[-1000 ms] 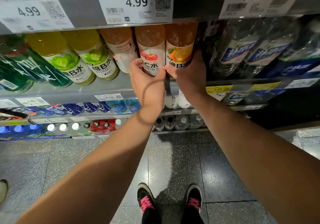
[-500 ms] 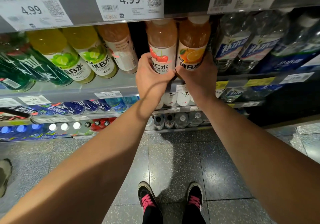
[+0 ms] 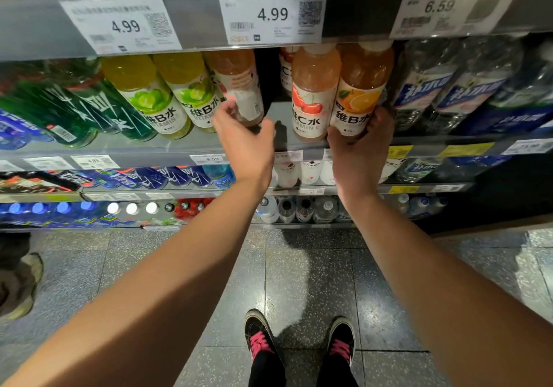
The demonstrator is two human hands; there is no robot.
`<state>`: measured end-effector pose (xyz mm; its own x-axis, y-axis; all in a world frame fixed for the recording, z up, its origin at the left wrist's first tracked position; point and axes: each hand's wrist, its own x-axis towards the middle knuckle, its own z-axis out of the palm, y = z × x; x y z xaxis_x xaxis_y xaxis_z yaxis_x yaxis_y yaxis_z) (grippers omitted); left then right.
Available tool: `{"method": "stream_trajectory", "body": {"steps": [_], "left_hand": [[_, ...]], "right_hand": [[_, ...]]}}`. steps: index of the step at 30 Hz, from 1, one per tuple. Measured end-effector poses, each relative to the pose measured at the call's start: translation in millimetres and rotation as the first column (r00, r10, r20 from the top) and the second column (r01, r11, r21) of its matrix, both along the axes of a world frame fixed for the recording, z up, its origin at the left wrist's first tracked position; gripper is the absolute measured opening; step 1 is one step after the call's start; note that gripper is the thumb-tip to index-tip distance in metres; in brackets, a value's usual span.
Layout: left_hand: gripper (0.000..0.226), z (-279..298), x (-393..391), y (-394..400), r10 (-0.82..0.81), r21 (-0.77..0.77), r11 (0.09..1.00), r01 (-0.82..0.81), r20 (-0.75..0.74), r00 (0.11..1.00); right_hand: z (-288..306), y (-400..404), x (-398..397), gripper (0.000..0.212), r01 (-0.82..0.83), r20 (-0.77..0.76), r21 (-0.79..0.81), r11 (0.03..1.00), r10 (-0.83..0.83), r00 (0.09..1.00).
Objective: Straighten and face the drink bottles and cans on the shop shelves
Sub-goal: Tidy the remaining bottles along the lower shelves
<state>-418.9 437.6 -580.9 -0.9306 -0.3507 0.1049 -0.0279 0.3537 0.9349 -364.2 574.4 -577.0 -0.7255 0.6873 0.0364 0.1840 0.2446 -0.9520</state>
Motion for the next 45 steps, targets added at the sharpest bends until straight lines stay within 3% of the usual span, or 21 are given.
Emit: {"method": "stream_trajectory", "body": {"steps": [4,9,14,18,25,32,35,38,41,45], "left_hand": [[0.063,-2,-21,3,0.067,0.007,0.998,-0.069,0.138,0.988],[0.074,-8,-42,7,0.115,-0.064,0.992,-0.106,0.15,0.982],[0.054,-11,-49,7,0.142,-0.13,0.984,-0.125,0.129,0.982],[0.055,-10,-46,8,0.06,-0.184,0.982,-0.035,0.132,0.989],[0.066,-4,-27,-5,-0.221,-0.163,0.956,0.244,0.15,0.964],[0.07,1,-12,-7,-0.263,-0.094,0.955,0.282,0.172,0.949],[0.072,5,-7,-11,-0.284,-0.097,0.946,0.31,0.219,0.934],[0.06,8,6,-27,-0.201,-0.126,0.966,0.224,0.173,0.964],[0.047,11,17,-63,0.017,-0.121,0.993,-0.012,0.043,0.999],[0.059,16,7,-109,0.174,-0.082,0.981,-0.173,-0.003,0.985]], "right_hand": [[-2,-3,-2,0.076,0.024,-0.003,0.023,0.999,-0.024,1.0],[-5,2,-9,0.07,0.039,-0.001,0.075,0.996,-0.039,0.999],[-8,6,-13,0.071,0.032,0.004,0.085,0.996,-0.032,0.999],[-10,10,-15,0.071,0.004,0.018,0.082,0.997,-0.006,1.0],[-9,16,-15,0.065,-0.05,-0.006,0.048,0.998,0.051,0.999],[-5,18,-11,0.067,-0.075,0.053,0.048,0.996,0.072,0.996],[1,8,1,0.071,-0.009,0.002,0.055,0.998,0.009,1.0],[5,-16,19,0.058,0.004,-0.128,0.126,0.992,0.012,0.992],[13,-57,34,0.044,-0.153,-0.134,0.091,0.984,0.164,0.977],[12,-110,21,0.033,-0.346,-0.078,0.208,0.915,0.368,0.927]]}}
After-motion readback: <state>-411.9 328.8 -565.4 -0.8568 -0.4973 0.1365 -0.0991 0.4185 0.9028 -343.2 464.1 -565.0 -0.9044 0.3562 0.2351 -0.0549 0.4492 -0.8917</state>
